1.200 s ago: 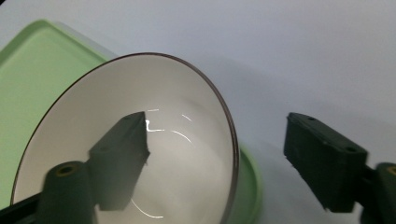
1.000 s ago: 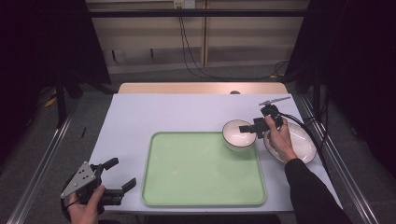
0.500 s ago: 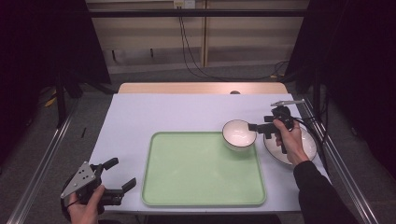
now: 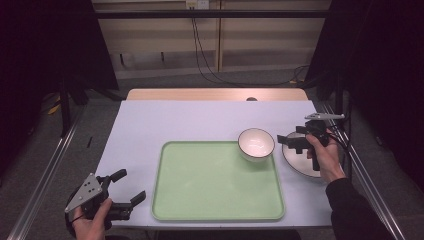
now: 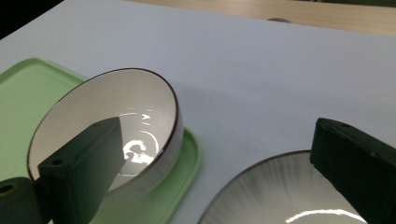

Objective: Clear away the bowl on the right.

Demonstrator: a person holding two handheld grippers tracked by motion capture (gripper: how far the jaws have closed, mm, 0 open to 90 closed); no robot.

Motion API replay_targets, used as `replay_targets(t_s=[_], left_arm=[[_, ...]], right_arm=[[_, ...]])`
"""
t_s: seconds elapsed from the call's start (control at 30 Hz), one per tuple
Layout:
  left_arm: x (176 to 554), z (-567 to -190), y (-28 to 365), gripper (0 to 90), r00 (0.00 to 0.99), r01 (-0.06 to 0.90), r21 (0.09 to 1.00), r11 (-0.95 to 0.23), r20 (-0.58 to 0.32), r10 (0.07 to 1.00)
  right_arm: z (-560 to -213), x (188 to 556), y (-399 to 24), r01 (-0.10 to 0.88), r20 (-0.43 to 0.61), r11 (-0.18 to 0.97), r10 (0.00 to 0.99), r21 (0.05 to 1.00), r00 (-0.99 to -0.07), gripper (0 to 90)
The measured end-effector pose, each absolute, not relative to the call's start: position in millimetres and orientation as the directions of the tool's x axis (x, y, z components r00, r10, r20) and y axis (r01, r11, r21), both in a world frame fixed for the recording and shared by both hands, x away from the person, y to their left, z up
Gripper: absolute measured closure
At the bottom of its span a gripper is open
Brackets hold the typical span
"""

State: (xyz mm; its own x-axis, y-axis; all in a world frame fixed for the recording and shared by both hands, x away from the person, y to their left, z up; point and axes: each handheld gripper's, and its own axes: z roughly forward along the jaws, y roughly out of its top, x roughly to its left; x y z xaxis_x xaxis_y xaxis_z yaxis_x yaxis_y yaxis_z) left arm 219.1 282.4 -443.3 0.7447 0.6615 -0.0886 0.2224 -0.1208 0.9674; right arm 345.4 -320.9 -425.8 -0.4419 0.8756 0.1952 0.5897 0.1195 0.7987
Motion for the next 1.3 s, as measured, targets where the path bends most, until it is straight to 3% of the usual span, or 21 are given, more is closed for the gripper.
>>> replay_targets(t_s=[0.6, 1.3], left_arm=[[220, -443, 282, 1.7, 0.741, 0.221, 0.968, -0.118, -0.088, 0.666], [219, -443, 282, 1.7, 0.739, 0.224, 0.969, -0.109, -0.095, 0.667]], right_arm=[[-430, 305, -338, 0.504, 0.114, 0.114, 0.91, 0.856, -0.399, 1.7], [-439, 241, -361, 0.466, 0.126, 0.07, 0.918, 0.882, -0.375, 1.1]])
